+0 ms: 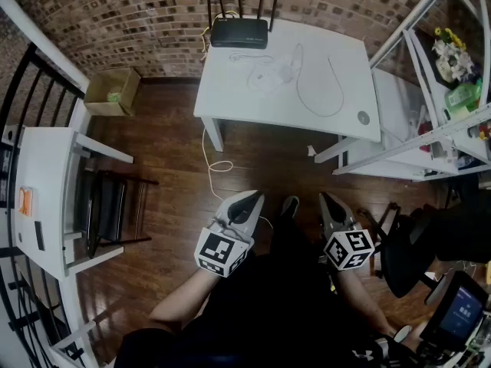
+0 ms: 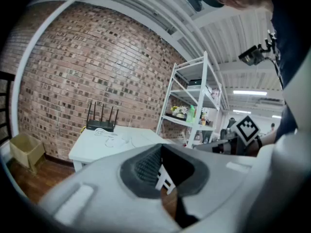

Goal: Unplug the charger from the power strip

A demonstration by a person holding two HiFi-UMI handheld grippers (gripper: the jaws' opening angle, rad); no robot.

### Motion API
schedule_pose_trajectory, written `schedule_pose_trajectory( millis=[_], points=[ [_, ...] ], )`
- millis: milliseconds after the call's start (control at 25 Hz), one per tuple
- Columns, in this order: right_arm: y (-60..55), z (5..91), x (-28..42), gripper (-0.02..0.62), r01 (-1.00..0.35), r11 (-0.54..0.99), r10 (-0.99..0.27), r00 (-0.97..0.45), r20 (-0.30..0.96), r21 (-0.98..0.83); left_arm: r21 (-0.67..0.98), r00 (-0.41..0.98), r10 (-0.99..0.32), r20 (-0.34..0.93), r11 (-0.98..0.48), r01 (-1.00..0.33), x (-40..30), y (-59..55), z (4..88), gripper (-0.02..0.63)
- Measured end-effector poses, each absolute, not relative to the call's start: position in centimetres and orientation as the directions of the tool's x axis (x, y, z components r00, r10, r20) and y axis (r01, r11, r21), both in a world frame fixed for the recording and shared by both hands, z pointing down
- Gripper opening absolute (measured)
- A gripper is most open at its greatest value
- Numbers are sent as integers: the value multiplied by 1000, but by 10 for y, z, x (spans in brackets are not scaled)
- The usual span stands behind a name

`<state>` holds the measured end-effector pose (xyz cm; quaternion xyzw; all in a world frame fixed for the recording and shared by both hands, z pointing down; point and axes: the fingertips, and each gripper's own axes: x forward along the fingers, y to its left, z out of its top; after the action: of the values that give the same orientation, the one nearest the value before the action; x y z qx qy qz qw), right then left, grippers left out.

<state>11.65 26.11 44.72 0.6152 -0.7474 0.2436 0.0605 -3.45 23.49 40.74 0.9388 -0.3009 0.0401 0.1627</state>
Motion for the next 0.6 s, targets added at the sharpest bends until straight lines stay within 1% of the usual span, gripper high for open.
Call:
schedule_pose_trajectory(
  millis=[200, 320, 400, 600],
  points=[
    [191, 457, 145, 11, -933, 179, -883, -292, 368, -312, 233, 776, -602, 188, -740, -630, -6, 179, 410, 5],
    [142, 451, 164, 11, -920, 236, -876, -341, 340, -314, 213, 742, -639, 202, -711, -670, 17, 139, 410, 5],
    [112, 448, 177, 11, -907, 280, -865, -380, 327, -314, 199, 721, -659, 213, -694, -692, 36, 112, 408, 17],
    [59, 455, 211, 11, -880, 368, -819, -460, 344, -300, 145, 659, -710, 248, -645, -750, 76, 57, 409, 27]
  ],
)
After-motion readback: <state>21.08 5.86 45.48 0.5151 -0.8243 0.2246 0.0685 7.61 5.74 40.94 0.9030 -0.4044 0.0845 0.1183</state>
